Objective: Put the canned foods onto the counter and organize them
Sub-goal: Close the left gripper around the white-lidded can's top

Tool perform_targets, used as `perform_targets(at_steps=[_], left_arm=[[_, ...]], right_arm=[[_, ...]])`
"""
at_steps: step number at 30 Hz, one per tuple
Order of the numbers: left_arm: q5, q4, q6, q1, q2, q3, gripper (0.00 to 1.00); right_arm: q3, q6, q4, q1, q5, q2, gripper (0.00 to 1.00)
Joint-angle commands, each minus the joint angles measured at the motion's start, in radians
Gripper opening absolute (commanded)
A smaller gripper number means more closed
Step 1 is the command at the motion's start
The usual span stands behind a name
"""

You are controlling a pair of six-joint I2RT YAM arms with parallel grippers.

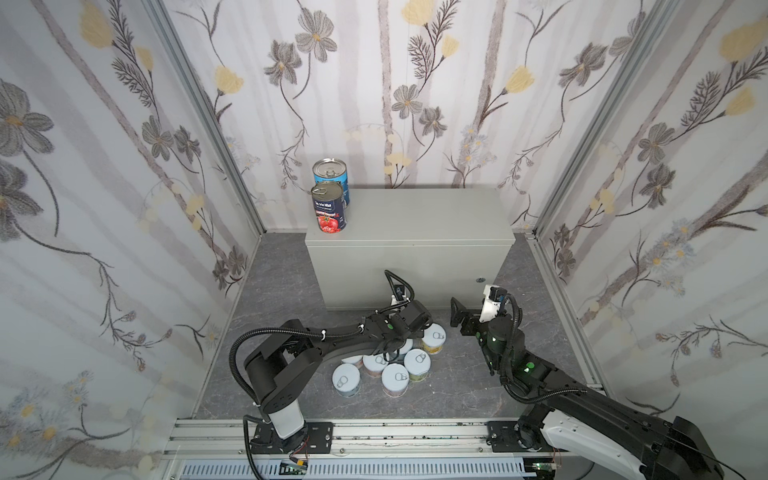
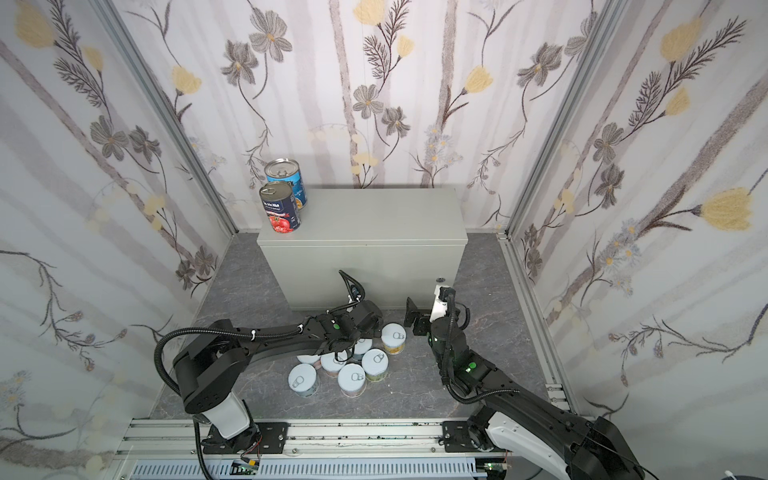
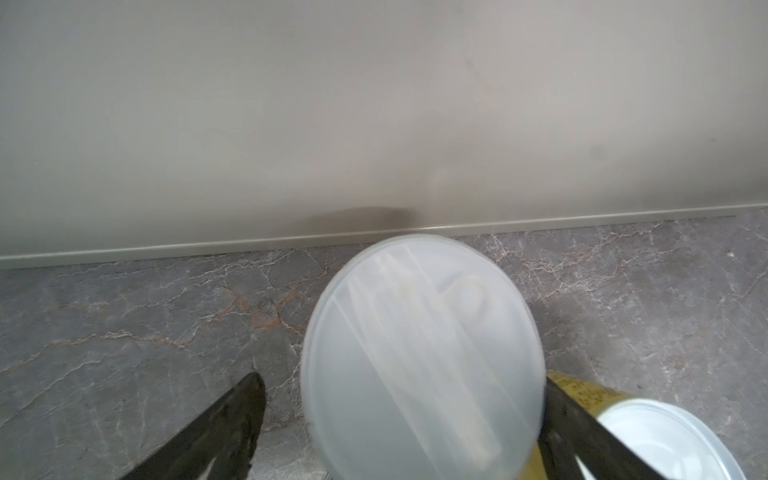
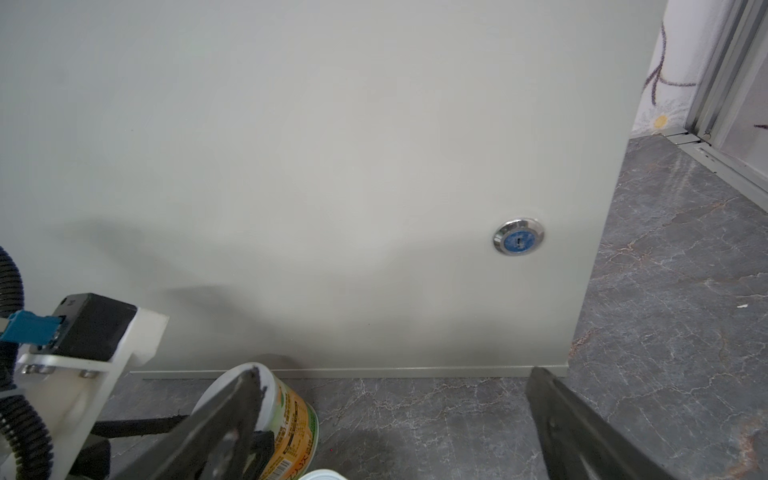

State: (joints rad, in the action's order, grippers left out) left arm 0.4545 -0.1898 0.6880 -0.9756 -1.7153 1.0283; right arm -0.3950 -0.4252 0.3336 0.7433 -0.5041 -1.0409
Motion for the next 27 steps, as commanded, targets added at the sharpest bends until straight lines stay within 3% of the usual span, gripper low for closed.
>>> perform_targets(at_steps=[1, 14, 27], left_arm=[[0.071, 0.063, 0.018, 0.002, -0.011, -0.007, 1.0], [0.139, 0.32, -0.073, -0.008, -0.062, -0.082, 0.95], [0.206, 0.425, -0.174, -0.009, -0.139, -0.055, 0.89]], right_arm=[[-0.011, 0.004, 0.02, 0.001, -0.002, -0.008, 1.0], [-0.018, -0.001, 0.016, 0.001, -0.008, -0.018, 1.0], [-0.024, -0.001, -0.016, 0.001, -0.006, -0.01, 1.0]])
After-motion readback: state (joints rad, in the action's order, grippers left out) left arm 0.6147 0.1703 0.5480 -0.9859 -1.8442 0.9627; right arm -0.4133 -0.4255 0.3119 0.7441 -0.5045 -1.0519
